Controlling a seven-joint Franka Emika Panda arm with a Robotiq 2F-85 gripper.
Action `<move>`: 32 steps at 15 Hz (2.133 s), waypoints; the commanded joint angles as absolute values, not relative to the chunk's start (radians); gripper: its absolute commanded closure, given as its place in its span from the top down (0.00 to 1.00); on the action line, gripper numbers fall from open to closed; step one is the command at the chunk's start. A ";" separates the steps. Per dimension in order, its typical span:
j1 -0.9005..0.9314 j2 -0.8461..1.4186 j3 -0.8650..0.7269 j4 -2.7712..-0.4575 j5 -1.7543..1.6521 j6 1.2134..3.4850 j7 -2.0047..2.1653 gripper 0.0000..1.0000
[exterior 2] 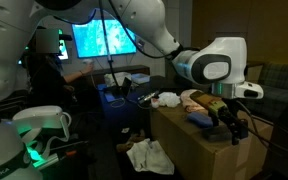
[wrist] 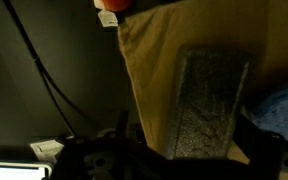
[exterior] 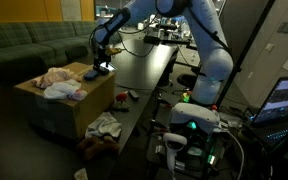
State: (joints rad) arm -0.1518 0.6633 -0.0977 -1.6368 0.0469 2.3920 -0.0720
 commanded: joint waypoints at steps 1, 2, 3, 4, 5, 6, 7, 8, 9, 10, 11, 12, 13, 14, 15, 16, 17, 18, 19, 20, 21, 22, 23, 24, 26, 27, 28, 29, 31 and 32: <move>-0.163 0.704 -0.091 -1.584 0.029 2.402 -0.086 1.00; -0.166 0.703 -0.087 -1.586 0.031 2.395 -0.094 1.00; -0.165 0.702 -0.087 -1.591 0.029 2.395 -0.096 1.00; -0.164 0.700 -0.087 -1.594 0.028 2.393 -0.100 1.00; -0.163 0.696 -0.087 -1.599 0.026 2.392 -0.104 0.99; -0.163 0.692 -0.088 -1.602 0.024 2.387 -0.107 0.95; -0.164 0.683 -0.085 -1.608 0.025 2.378 -0.116 0.89; -0.162 0.677 -0.087 -1.613 0.022 2.380 -0.118 0.82; -0.160 0.669 -0.087 -1.618 0.021 2.382 -0.119 0.79; -0.159 0.664 -0.088 -1.621 0.018 2.380 -0.122 0.81; -0.157 0.659 -0.089 -1.625 0.016 2.383 -0.122 0.72; -0.155 0.654 -0.091 -1.628 0.011 2.384 -0.123 0.71; -0.152 0.649 -0.094 -1.631 0.003 2.384 -0.121 0.66; -0.148 0.645 -0.097 -1.635 -0.008 2.384 -0.118 0.55; -0.146 0.639 -0.098 -1.640 -0.018 2.386 -0.117 0.49; -0.145 0.632 -0.098 -1.645 -0.026 2.385 -0.118 0.41; -0.144 0.626 -0.099 -1.651 -0.033 2.386 -0.118 0.35; -0.145 0.619 -0.098 -1.656 -0.039 2.384 -0.119 0.30; -0.145 0.610 -0.099 -1.663 -0.044 2.385 -0.118 0.30; -0.145 0.601 -0.099 -1.670 -0.046 2.382 -0.116 0.30; -0.147 0.589 -0.100 -1.678 -0.046 2.380 -0.114 0.30; -0.150 0.576 -0.102 -1.687 -0.045 2.380 -0.114 0.30; -0.153 0.560 -0.105 -1.700 -0.044 2.379 -0.113 0.30; -0.157 0.544 -0.111 -1.715 -0.044 2.381 -0.111 0.30; -0.171 0.509 -0.120 -1.752 -0.037 2.389 -0.114 0.30; -0.181 0.492 -0.126 -1.772 -0.033 2.393 -0.115 0.30; -0.191 0.476 -0.134 -1.793 -0.032 2.399 -0.113 0.30; -0.203 0.459 -0.140 -1.815 -0.028 2.398 -0.117 0.30; -0.232 0.428 -0.154 -1.867 -0.020 2.408 -0.122 0.30; -0.249 0.413 -0.161 -1.892 -0.014 2.407 -0.128 0.30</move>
